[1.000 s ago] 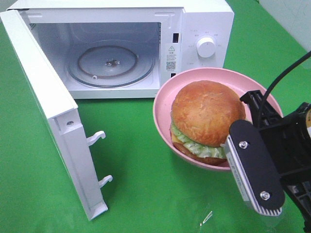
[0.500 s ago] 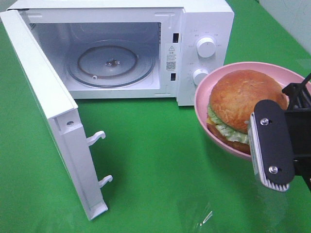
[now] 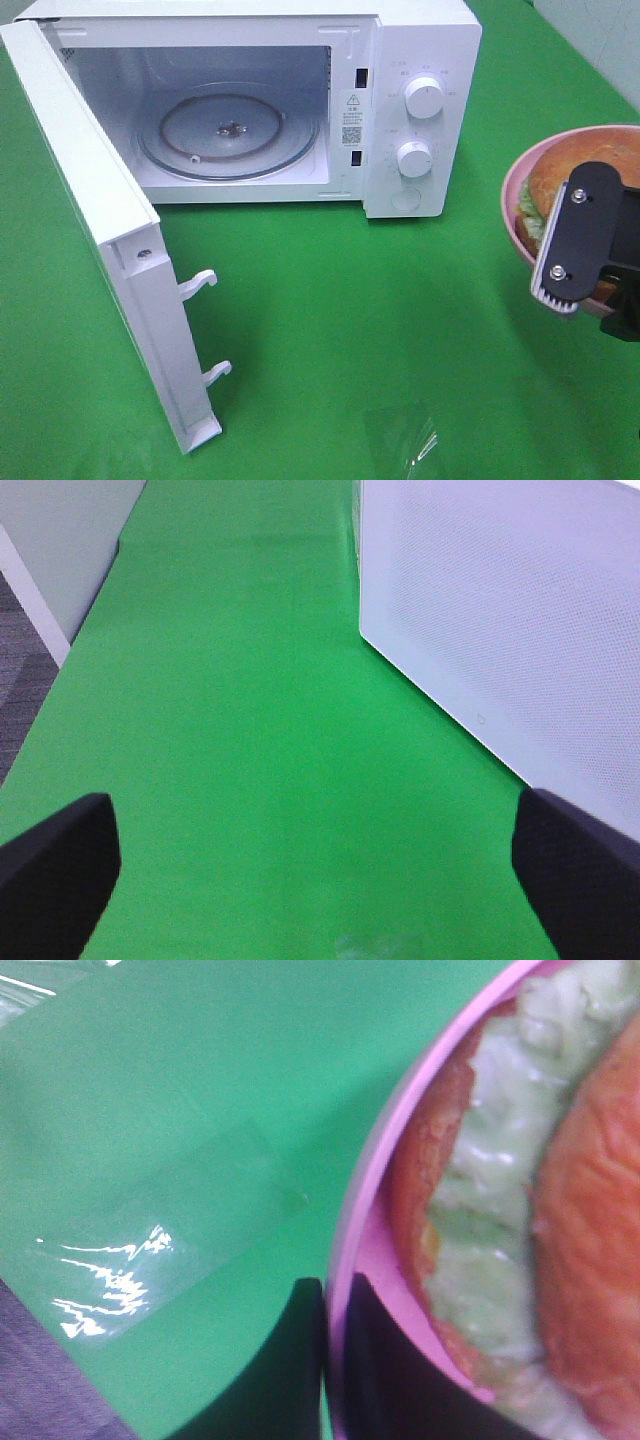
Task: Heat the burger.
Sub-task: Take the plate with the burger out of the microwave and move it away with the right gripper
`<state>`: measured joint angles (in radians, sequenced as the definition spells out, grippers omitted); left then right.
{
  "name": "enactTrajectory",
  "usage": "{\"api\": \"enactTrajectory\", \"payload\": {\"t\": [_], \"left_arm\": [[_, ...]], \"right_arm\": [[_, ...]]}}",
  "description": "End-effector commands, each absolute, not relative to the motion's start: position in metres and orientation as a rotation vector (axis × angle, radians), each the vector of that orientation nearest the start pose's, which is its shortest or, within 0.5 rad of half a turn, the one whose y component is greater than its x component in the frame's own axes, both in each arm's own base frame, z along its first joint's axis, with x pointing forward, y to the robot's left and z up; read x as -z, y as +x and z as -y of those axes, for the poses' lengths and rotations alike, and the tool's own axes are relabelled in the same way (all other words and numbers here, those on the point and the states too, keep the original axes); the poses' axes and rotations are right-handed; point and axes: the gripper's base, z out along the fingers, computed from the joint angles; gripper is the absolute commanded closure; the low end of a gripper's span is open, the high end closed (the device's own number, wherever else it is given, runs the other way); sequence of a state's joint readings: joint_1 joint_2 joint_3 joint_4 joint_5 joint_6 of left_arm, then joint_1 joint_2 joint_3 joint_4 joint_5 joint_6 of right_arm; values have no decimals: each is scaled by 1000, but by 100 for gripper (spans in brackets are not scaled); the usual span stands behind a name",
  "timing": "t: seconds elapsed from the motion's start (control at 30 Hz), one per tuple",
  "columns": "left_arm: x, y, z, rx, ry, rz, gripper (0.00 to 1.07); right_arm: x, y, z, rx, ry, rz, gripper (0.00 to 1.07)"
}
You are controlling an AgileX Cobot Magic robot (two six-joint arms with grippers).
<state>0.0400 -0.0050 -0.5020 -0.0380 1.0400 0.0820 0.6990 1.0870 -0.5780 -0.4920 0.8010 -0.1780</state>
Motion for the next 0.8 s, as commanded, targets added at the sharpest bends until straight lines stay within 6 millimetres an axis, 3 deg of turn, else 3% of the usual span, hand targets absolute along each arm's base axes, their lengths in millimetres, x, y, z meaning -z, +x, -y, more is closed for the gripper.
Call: {"api": "enactTrajectory", "payload": {"t": [0.03,0.2,0.33,0.5,0.8], "left_arm": [[-279,-7,4,-32,45,-1997,7],[-279,-7,4,-32,45,-1997,7],[-279,-7,4,-32,45,-1997,7],[-279,-7,4,-32,45,-1997,7],[-279,-7,4,-32,45,-1997,7]], "right_arm": [[-235,155,-86,444,-1363,-2265,107],[-234,152,-81,440,-1158,-2405,107],[-235,153,-78,472,-1089,-2426,107],[-238,156,-73,499,-868,-2451,107],[-223,163,-79,520,-774,-2543,107]]}}
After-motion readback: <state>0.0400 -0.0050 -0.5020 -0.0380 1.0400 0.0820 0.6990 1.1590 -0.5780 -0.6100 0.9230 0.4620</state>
